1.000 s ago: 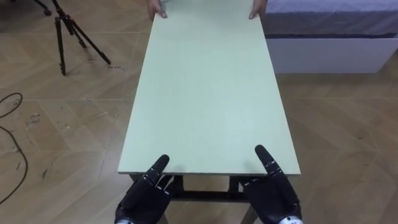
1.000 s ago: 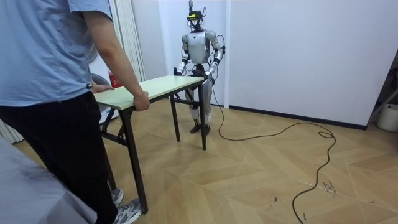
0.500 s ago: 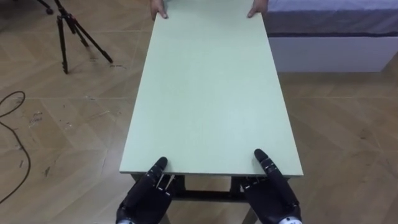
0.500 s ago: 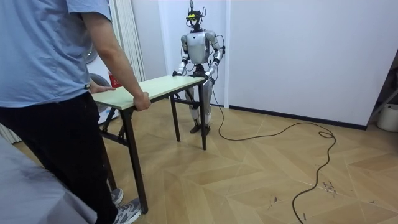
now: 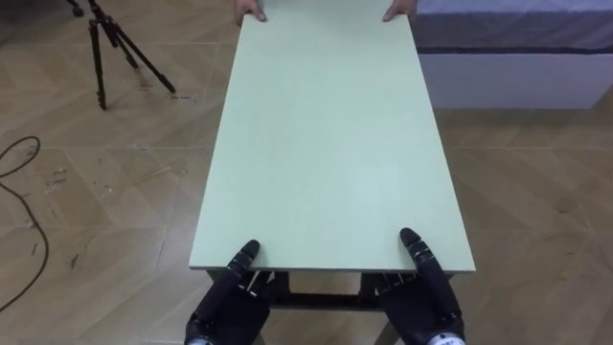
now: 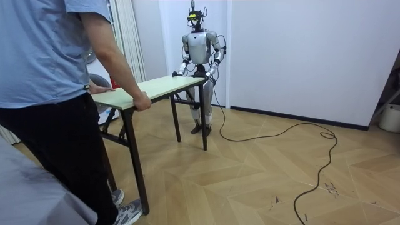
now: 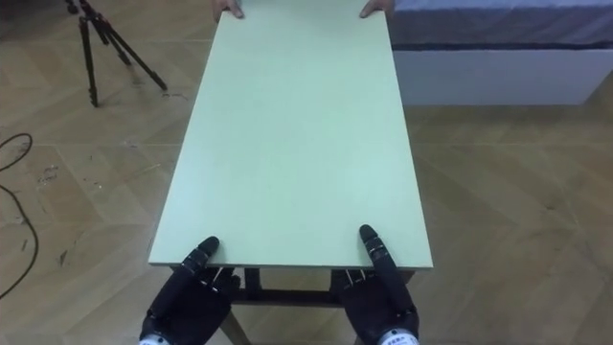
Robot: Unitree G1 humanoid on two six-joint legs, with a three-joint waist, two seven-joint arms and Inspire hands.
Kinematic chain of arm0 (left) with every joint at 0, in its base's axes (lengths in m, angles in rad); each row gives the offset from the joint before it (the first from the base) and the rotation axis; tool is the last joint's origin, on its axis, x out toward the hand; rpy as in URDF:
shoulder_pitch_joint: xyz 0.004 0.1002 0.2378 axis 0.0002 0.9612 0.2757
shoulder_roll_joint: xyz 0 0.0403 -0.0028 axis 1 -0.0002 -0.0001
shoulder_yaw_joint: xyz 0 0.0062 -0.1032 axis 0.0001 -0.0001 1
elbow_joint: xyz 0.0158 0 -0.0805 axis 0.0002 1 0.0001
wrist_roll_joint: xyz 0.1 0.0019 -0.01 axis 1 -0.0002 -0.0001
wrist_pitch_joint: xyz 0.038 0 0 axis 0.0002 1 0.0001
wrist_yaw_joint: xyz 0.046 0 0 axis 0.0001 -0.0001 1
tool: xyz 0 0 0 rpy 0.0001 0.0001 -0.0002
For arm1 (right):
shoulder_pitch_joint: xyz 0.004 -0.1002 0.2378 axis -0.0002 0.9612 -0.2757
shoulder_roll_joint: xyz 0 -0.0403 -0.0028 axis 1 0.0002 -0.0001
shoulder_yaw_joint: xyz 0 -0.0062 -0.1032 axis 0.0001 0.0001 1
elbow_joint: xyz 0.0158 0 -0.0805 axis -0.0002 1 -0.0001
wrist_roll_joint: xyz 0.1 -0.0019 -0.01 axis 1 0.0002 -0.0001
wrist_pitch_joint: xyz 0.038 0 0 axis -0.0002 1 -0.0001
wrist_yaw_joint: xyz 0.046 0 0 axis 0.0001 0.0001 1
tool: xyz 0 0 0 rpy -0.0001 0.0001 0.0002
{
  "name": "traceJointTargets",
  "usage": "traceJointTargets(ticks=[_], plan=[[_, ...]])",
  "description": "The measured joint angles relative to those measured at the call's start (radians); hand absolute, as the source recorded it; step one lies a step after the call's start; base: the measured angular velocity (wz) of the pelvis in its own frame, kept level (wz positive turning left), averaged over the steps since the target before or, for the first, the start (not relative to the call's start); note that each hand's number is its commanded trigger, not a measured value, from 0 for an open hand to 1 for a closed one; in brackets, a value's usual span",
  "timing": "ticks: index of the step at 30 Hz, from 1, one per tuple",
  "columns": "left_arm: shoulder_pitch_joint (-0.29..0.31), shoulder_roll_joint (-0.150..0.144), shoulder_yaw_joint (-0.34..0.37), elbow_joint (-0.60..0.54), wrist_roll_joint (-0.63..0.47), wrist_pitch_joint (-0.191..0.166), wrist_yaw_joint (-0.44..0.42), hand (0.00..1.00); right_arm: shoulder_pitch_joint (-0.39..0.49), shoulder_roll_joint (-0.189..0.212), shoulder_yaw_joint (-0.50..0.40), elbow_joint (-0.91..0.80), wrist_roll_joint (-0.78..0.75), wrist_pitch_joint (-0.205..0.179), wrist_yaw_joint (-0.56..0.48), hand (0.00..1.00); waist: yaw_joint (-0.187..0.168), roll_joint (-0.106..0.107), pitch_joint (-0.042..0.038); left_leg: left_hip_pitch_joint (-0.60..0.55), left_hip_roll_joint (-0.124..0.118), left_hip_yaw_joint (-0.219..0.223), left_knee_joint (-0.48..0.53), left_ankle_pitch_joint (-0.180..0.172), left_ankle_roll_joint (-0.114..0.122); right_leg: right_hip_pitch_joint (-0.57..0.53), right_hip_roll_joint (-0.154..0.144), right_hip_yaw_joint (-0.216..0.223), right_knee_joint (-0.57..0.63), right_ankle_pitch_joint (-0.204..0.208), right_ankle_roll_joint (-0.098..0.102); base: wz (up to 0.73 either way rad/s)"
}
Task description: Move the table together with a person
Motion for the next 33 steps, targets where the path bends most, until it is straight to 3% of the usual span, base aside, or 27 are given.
traceJointTargets(ticks=[8, 17, 22, 29, 32, 33], plan=[[0.000, 0.000, 0.000, 0.003, 0.002, 0.003, 0.001, 1.00, 0.001, 0.000, -0.008, 0.000, -0.032, -0.003, 0.000, 1.00, -0.001, 0.001, -0.0008, 0.000, 0.000, 0.001, 0.001, 0.000, 0.000, 0.000, 0.000, 0.001, 0.000, 0.000, 0.000, 0.00], [0.000, -0.005, 0.005, -0.003, 0.021, 0.002, 0.001, 1.00, -0.002, 0.000, -0.008, 0.000, -0.033, -0.007, 0.000, 1.00, 0.000, -0.002, -0.0070, 0.000, 0.000, 0.002, 0.001, 0.000, 0.000, -0.001, 0.000, 0.000, 0.000, 0.000, 0.000, 0.00], [0.002, -0.022, 0.005, -0.031, 0.021, -0.011, 0.001, 1.00, -0.017, 0.004, -0.008, -0.011, -0.030, -0.028, 0.000, 1.00, 0.000, -0.001, -0.0117, -0.012, 0.000, 0.004, -0.001, 0.000, 0.000, -0.015, 0.000, 0.004, 0.002, 0.000, 0.000, -0.02], [0.028, -0.047, 0.005, -0.059, 0.037, -0.037, 0.003, 1.00, -0.016, 0.008, 0.018, -0.018, -0.003, -0.060, 0.001, 1.00, 0.004, -0.013, -0.0125, -0.028, 0.002, 0.015, 0.042, -0.001, -0.002, -0.012, -0.002, 0.007, 0.008, -0.002, -0.002, -0.01], [0.027, -0.051, 0.005, -0.059, 0.038, -0.047, 0.003, 1.00, -0.011, 0.004, 0.025, -0.016, 0.009, -0.062, 0.007, 1.00, 0.016, -0.027, -0.0074, -0.077, 0.007, 0.009, 0.144, -0.018, -0.034, -0.023, 0.007, 0.001, 0.025, -0.012, -0.013, 0.07], [0.027, -0.048, 0.000, -0.059, 0.037, -0.048, 0.003, 1.00, -0.009, 0.004, 0.025, -0.011, 0.016, -0.063, 0.017, 1.00, 0.024, -0.027, -0.0074, -0.114, 0.015, -0.001, 0.210, -0.035, -0.087, -0.030, 0.014, 0.001, 0.022, -0.011, -0.019, -0.06]])
